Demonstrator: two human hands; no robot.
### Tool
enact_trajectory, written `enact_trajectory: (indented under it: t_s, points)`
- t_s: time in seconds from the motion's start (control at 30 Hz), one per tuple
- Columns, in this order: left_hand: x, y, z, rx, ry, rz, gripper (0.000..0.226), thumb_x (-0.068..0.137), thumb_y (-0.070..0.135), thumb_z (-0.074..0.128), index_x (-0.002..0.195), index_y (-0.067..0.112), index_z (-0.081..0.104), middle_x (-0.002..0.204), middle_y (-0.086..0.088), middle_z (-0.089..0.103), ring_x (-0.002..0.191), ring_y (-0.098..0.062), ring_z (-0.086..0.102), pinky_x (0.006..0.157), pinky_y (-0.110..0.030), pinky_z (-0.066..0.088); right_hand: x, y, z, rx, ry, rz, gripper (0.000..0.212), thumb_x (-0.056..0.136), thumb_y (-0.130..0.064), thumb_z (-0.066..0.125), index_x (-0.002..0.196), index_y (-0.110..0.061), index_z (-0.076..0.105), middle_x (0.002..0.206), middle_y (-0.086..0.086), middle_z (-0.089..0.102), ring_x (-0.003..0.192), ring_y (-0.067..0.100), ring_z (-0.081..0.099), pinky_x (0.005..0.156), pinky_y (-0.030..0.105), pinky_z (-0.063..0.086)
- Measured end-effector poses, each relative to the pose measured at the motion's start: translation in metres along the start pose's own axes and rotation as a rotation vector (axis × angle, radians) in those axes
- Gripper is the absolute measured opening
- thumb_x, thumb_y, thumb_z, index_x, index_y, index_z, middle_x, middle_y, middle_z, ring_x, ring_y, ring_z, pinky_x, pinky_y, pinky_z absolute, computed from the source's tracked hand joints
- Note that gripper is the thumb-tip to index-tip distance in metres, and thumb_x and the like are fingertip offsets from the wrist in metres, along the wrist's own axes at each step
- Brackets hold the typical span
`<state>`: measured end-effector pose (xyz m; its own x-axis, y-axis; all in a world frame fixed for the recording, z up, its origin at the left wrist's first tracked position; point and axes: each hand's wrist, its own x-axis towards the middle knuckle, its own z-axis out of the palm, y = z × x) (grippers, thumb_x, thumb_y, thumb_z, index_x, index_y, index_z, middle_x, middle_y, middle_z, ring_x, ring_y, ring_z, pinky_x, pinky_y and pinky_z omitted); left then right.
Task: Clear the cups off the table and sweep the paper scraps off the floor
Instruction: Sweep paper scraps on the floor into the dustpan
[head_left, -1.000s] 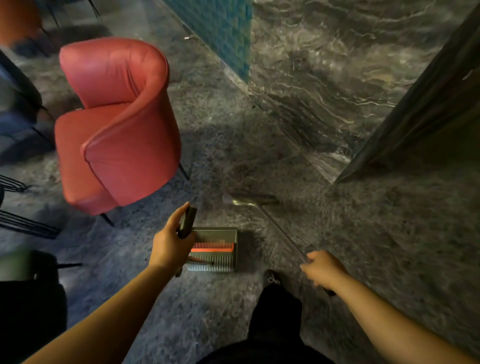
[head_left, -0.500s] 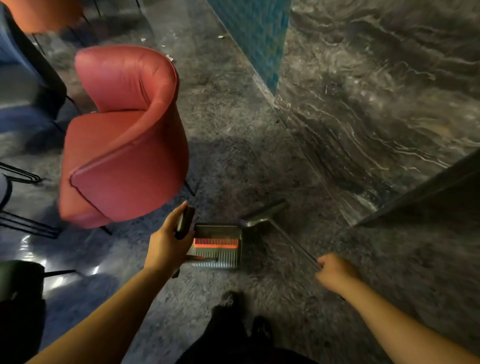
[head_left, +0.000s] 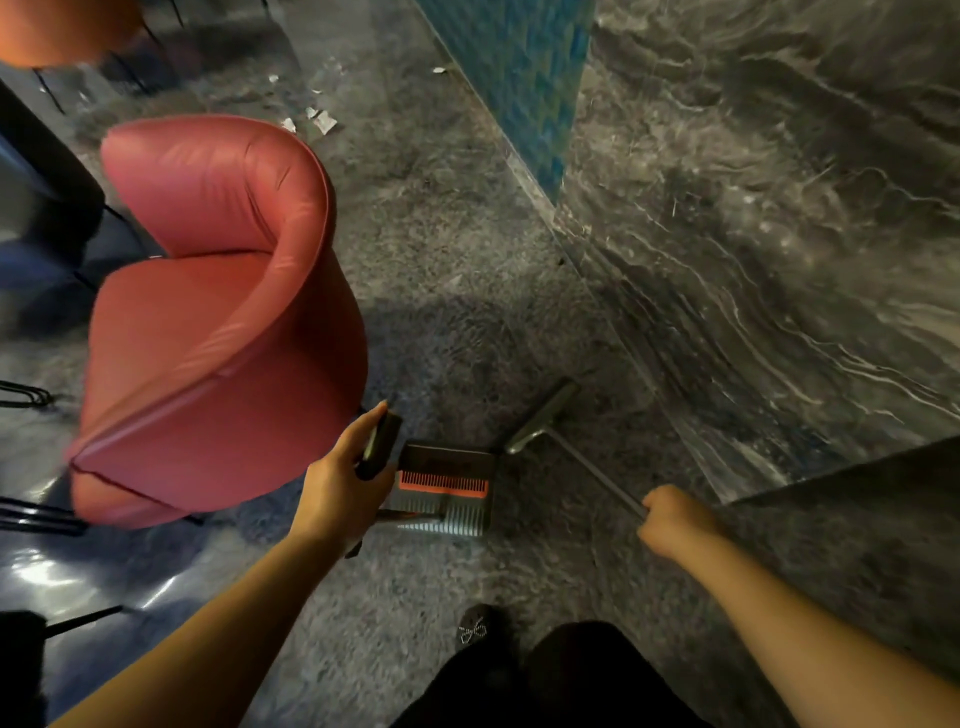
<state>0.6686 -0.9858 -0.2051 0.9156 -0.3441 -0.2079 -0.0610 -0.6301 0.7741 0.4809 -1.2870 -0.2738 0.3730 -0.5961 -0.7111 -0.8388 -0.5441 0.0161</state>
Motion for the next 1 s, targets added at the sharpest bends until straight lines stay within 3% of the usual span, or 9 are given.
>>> enact_trajectory:
  t_s: [0.1,0.23,0.4,0.5,0.63,0.73,0.8,0.9,1.0]
  points:
    - [0.023,0.004,0.01,0.037,0.006,0.007,0.07,0.081,0.008,0.073,0.131,0.049,0.047,0.095,0.003,0.066,0.073,-0.018,0.065,0.07,-0.034,0.052,0.03,-0.009,-0.017,0.052,-0.047,0.024,0.025,0.088,-0.023,0.057,0.11,-0.011,0.06,0.108,0.011,0.064,0.098,0.03,0.063,0.08,0.034,0.053]
    - [0.048,0.013,0.026,0.045,0.055,-0.026,0.071,0.08,0.005,0.073,0.13,0.048,0.047,0.093,0.003,0.067,0.066,-0.01,0.061,0.067,-0.026,0.049,0.066,-0.024,-0.043,0.277,-0.238,0.077,0.008,0.091,-0.01,0.055,0.088,-0.004,0.057,0.07,0.013,0.059,0.057,0.022,0.055,0.056,0.028,0.046]
    - [0.078,0.036,0.05,0.051,0.098,-0.123,0.072,0.081,0.007,0.072,0.131,0.051,0.046,0.094,0.0,0.068,0.057,-0.011,0.058,0.062,-0.04,0.055,0.088,-0.031,-0.078,0.652,-0.438,0.109,0.023,0.097,-0.005,0.051,0.074,-0.002,0.052,0.057,0.009,0.046,0.033,0.009,0.044,0.032,0.014,0.035]
    - [0.094,0.052,0.064,0.036,0.149,-0.186,0.069,0.082,0.01,0.072,0.135,0.047,0.047,0.097,0.001,0.066,0.053,-0.011,0.059,0.059,-0.043,0.057,0.111,-0.032,-0.089,0.853,-0.444,0.128,0.027,0.1,-0.013,0.048,0.075,-0.002,0.05,0.06,0.008,0.044,0.036,0.01,0.042,0.03,0.013,0.031]
    - [0.118,0.073,0.079,0.003,0.203,-0.231,0.069,0.083,0.012,0.072,0.137,0.046,0.046,0.101,0.0,0.066,0.059,-0.021,0.064,0.056,-0.037,0.056,0.139,-0.034,-0.122,0.758,-0.43,0.097,0.031,0.1,-0.008,0.042,0.069,-0.003,0.047,0.056,0.008,0.043,0.045,0.014,0.038,0.032,0.014,0.026]
    - [0.139,0.091,0.087,-0.017,0.222,-0.261,0.07,0.084,0.01,0.071,0.138,0.046,0.045,0.099,0.001,0.065,0.059,-0.024,0.065,0.054,-0.035,0.055,0.162,-0.032,-0.156,0.745,-0.422,0.061,0.026,0.099,-0.008,0.045,0.074,-0.006,0.047,0.059,0.006,0.043,0.044,0.012,0.038,0.033,0.013,0.026]
    - [0.155,0.101,0.091,-0.026,0.225,-0.268,0.071,0.083,0.009,0.071,0.138,0.046,0.045,0.104,0.001,0.063,0.063,-0.02,0.064,0.062,-0.037,0.056,0.179,-0.033,-0.173,0.734,-0.393,0.019,0.019,0.098,-0.009,0.047,0.08,-0.009,0.048,0.062,0.006,0.045,0.04,0.01,0.04,0.032,0.013,0.027]
    - [0.186,0.115,0.094,-0.04,0.232,-0.246,0.071,0.083,0.006,0.07,0.138,0.043,0.046,0.108,0.002,0.061,0.068,-0.015,0.062,0.063,-0.026,0.049,0.203,-0.047,-0.202,0.702,-0.338,-0.048,0.005,0.097,-0.01,0.05,0.101,-0.011,0.053,0.066,0.006,0.049,0.037,0.008,0.042,0.032,0.015,0.029]
    - [0.228,0.126,0.095,-0.08,0.288,-0.241,0.07,0.083,0.008,0.07,0.139,0.042,0.046,0.108,0.0,0.065,0.08,-0.016,0.064,0.07,-0.025,0.048,0.228,-0.069,-0.231,0.647,-0.308,-0.109,0.041,0.092,-0.009,0.057,0.132,-0.005,0.049,0.067,0.006,0.054,0.041,0.01,0.046,0.034,0.017,0.033]
